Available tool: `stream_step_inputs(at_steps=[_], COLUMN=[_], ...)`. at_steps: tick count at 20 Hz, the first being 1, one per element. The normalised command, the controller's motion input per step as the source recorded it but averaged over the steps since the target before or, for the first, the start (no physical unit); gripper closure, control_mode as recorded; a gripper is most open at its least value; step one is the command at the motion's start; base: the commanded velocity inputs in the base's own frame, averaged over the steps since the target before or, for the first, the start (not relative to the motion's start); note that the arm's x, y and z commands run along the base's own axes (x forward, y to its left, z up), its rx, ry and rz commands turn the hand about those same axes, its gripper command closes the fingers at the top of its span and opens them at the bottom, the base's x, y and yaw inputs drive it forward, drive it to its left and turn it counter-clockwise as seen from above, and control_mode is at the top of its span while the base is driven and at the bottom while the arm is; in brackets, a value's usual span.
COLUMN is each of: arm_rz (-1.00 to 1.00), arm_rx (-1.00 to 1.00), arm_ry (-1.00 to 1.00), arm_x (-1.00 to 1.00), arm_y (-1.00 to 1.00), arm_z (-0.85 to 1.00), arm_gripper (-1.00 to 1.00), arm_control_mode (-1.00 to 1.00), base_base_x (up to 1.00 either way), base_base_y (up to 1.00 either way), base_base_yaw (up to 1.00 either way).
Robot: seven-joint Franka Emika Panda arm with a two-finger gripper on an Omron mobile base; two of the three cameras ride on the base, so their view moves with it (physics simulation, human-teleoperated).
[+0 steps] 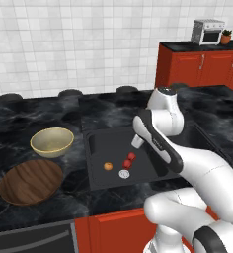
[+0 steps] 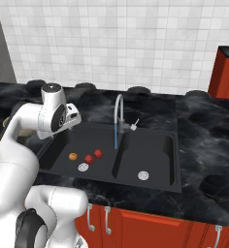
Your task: Pick the bell peppers from the sink and place them in one bowl. Place the tangerine in the other bowl. Then turn off the sink faucet.
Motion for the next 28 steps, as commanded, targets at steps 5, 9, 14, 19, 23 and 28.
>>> stream_step_inputs(at_steps=[5,9,14,19,23,28], arm_rz=[0.0,0.0,0.01,0.05,0.02,0.0], arm_rx=[0.0,0.0,0.05,0.04,0.0,0.0], arm_ry=[0.0,0.0,0.0,0.02,0.09,0.14], arm_x=[0.1,0.13,0.11,0.14,0.24,0.33], arm_y=[0.26,0.22,0.05,0.0,0.02,0.05], arm_z=[-0.24,-0.25,-0.35,-0.43,-0.44,-0.43], arm_gripper=[-1.0,-1.0,-1.0,-1.0,-1.0,-1.0], arm_control_mode=[-1.0,-1.0,-1.0,-1.0,-1.0,-1.0], base_base_x=[0.0,0.0,0.0,0.0,0.0,0.0], base_base_y=[0.0,0.0,0.0,0.0,0.0,0.0], base_base_yaw=[0.0,0.0,0.0,0.0,0.0,0.0])
